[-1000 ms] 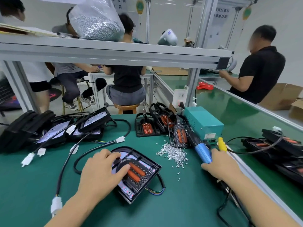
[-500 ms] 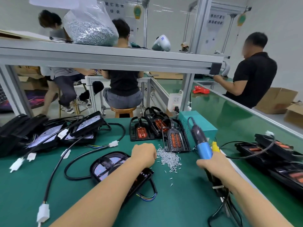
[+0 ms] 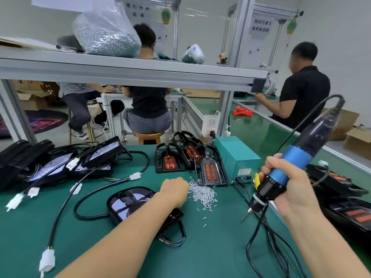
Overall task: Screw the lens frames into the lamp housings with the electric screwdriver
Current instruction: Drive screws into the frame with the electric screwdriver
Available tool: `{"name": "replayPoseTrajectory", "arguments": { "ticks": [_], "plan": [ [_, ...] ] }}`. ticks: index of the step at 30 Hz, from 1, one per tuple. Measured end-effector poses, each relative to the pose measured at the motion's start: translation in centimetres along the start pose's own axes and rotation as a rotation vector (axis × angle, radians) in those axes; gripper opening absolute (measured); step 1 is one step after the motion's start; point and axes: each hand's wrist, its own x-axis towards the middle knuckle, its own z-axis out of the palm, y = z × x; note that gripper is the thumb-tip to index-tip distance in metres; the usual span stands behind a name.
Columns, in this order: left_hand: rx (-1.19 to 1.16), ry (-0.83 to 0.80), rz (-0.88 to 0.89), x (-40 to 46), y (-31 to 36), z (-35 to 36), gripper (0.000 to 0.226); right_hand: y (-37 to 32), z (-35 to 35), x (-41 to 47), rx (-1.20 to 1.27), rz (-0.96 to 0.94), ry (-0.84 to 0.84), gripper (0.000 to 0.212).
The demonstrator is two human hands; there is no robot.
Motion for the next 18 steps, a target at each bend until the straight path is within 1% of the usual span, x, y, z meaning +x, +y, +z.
{"name": "replayPoseTrajectory", "arguments": {
  "ticks": [2, 4, 6, 8, 10, 13, 16, 18],
  "plan": [
    [-0.217, 0.086, -0.018, -0.3, -0.3, -0.8, 0.014, 0.0, 0.2, -0.4, 0.082, -0.067, 0.007, 0.021],
    [-0.528, 0.226, -0.042, -1.3, -1.3, -1.9, 0.014, -0.1, 0.5, -0.8, 0.172, -0.134, 0.006, 0.022],
    [-0.861, 0.314, -0.096, -2.8, -2.7, -2.8, 0.018, -0.2, 1.1, -1.3, 0.263, -0.180, -0.006, 0.021],
    [-1.215, 0.335, -0.131, -4.9, -4.0, -3.2, 0.019, 0.1, 1.9, -1.8, 0.319, -0.198, -0.032, 0.019],
    [-1.503, 0.336, -0.160, -7.2, -4.9, -3.3, 0.019, 0.5, 2.9, -2.3, 0.320, -0.209, -0.054, 0.017],
    [-1.735, 0.327, -0.218, -10.7, -6.3, -2.7, 0.015, 1.6, 4.8, -3.2, 0.278, -0.227, -0.084, 0.018],
    [-1.817, 0.299, -0.275, -13.5, -7.7, -1.9, 0.012, 2.6, 6.9, -3.8, 0.260, -0.226, -0.117, 0.019],
    [-1.851, 0.286, -0.302, -14.8, -8.1, -1.5, 0.011, 3.3, 8.3, -4.1, 0.303, -0.194, -0.136, 0.018]
  ]
}}
